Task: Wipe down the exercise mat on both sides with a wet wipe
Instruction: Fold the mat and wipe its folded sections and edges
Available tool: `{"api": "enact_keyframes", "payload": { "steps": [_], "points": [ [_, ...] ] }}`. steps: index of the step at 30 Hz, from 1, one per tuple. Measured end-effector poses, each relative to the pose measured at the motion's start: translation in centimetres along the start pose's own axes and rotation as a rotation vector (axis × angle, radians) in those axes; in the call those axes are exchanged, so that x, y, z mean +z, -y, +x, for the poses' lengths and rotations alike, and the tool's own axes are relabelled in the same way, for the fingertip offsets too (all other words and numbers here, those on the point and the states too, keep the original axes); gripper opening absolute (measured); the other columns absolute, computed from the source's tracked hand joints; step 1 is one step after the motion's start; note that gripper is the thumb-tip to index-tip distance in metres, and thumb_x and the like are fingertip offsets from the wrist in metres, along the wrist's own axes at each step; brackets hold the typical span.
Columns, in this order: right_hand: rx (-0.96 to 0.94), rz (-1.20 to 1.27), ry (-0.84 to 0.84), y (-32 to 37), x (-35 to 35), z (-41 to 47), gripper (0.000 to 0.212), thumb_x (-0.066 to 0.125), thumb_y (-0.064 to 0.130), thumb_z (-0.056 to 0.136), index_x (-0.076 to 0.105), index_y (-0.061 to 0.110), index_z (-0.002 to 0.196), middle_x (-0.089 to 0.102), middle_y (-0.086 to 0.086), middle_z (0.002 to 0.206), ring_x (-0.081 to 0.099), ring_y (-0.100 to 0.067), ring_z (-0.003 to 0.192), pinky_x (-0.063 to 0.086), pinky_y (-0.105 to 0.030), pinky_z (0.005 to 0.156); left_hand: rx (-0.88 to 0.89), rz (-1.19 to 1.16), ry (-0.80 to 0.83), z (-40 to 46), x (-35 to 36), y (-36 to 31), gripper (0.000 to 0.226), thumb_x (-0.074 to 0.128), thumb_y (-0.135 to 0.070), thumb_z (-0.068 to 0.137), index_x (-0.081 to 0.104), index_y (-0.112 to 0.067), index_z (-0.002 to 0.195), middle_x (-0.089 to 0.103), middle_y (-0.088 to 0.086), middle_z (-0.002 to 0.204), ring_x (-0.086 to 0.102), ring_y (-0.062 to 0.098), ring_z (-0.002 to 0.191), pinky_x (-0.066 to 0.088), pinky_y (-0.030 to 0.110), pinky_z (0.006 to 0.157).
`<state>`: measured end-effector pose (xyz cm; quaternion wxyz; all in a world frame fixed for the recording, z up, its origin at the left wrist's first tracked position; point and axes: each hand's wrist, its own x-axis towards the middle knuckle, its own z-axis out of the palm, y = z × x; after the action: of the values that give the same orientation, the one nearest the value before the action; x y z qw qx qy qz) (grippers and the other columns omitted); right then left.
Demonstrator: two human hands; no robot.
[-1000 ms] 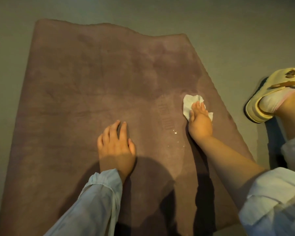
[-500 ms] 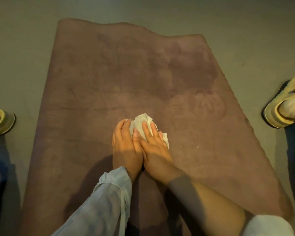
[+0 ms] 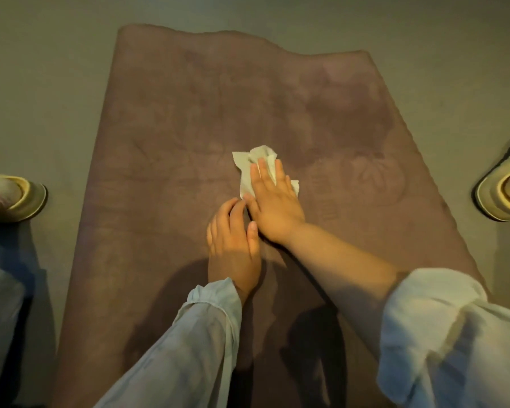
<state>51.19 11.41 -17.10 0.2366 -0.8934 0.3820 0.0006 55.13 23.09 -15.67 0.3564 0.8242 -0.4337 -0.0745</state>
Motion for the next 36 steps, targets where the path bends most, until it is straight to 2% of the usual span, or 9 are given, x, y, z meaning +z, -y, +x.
{"api": "enact_keyframes", "payload": {
  "steps": [4,7,11,15,19,25,29,32,36],
  "points": [
    [0.034,0.067,0.010,-0.1,1.2,-5.4,0.060,0.023,0.035,0.102,-0.002,0.010,0.151,-0.012,-0.004,0.158,-0.016,-0.021,0.144,-0.001,-0.035,0.115,-0.014,0.016,0.026,-0.1,0.0,0.0,0.052,0.027,-0.032,0.091,0.051,-0.002,0.126,0.050,0.014,0.130,0.048,0.028,0.119,0.029,0.040,0.105],
    [0.073,0.085,-0.022,0.3,2.7,-10.3,0.063,0.024,0.036,0.101,-0.005,0.008,0.150,-0.015,-0.007,0.157,-0.020,-0.017,0.142,-0.006,-0.031,0.115,0.016,0.092,0.057,-0.1,0.1,0.1,0.051,0.026,-0.033,0.092,0.051,-0.004,0.126,0.049,0.013,0.130,0.047,0.028,0.119,0.030,0.041,0.104],
    [0.171,0.126,-0.037,-0.7,4.2,-15.8,0.064,0.019,0.051,0.097,-0.010,0.026,0.149,-0.023,0.014,0.151,-0.029,-0.007,0.138,-0.013,-0.026,0.109,0.052,0.199,0.099,-0.1,0.0,0.0,0.052,0.024,-0.034,0.092,0.051,-0.005,0.126,0.049,0.014,0.129,0.044,0.030,0.120,0.030,0.044,0.103],
    [0.186,-0.042,-0.047,-3.9,3.4,-14.7,0.057,0.007,0.051,0.097,-0.012,0.029,0.146,-0.028,0.013,0.147,-0.031,-0.014,0.138,-0.023,-0.026,0.105,0.048,0.258,0.121,0.1,-0.1,-0.1,0.056,0.022,-0.037,0.090,0.052,-0.004,0.125,0.048,0.016,0.129,0.044,0.033,0.120,0.030,0.047,0.102],
    [0.334,-0.093,-0.094,-8.1,0.7,-11.0,0.052,0.019,0.042,0.101,0.007,0.031,0.150,-0.008,-0.004,0.159,-0.015,-0.025,0.144,-0.011,-0.036,0.114,0.048,0.274,0.138,0.2,0.0,-0.3,0.053,0.025,-0.035,0.091,0.053,-0.003,0.123,0.049,0.018,0.129,0.045,0.036,0.119,0.031,0.048,0.100],
    [0.567,-0.116,-0.018,-9.2,-1.3,-6.8,0.053,0.011,0.043,0.101,-0.004,0.031,0.150,-0.015,-0.007,0.158,-0.019,-0.034,0.142,-0.011,-0.047,0.114,0.045,0.325,0.153,0.4,0.1,-0.3,0.038,0.042,-0.025,0.093,0.055,-0.002,0.121,0.049,0.019,0.128,0.045,0.036,0.118,0.032,0.049,0.098],
    [0.389,-0.110,-0.049,-6.4,0.4,-9.7,0.059,0.019,0.036,0.102,-0.005,0.014,0.150,-0.013,-0.007,0.158,-0.016,-0.026,0.144,-0.013,-0.041,0.113,0.035,0.338,0.160,0.5,0.2,-0.4,0.036,0.050,-0.021,0.092,0.054,-0.001,0.122,0.048,0.020,0.130,0.043,0.037,0.120,0.031,0.048,0.099],
    [0.266,-0.106,-0.039,-6.0,1.9,-14.0,0.061,0.020,0.039,0.101,-0.007,0.015,0.150,-0.014,0.000,0.158,-0.019,-0.022,0.144,-0.019,-0.033,0.109,0.036,0.336,0.162,0.5,0.2,-0.4,0.035,0.051,-0.020,0.092,0.054,-0.002,0.122,0.048,0.020,0.130,0.043,0.036,0.120,0.031,0.048,0.099],
    [0.534,-0.222,-0.122,-10.9,0.2,-15.3,0.061,0.023,0.041,0.100,-0.002,0.017,0.151,-0.009,-0.010,0.158,-0.010,-0.032,0.144,-0.009,-0.038,0.114,0.034,0.314,0.124,0.3,0.3,-0.3,0.037,0.043,-0.023,0.093,0.055,-0.003,0.120,0.049,0.019,0.129,0.044,0.037,0.119,0.032,0.049,0.098]
  ]
}}
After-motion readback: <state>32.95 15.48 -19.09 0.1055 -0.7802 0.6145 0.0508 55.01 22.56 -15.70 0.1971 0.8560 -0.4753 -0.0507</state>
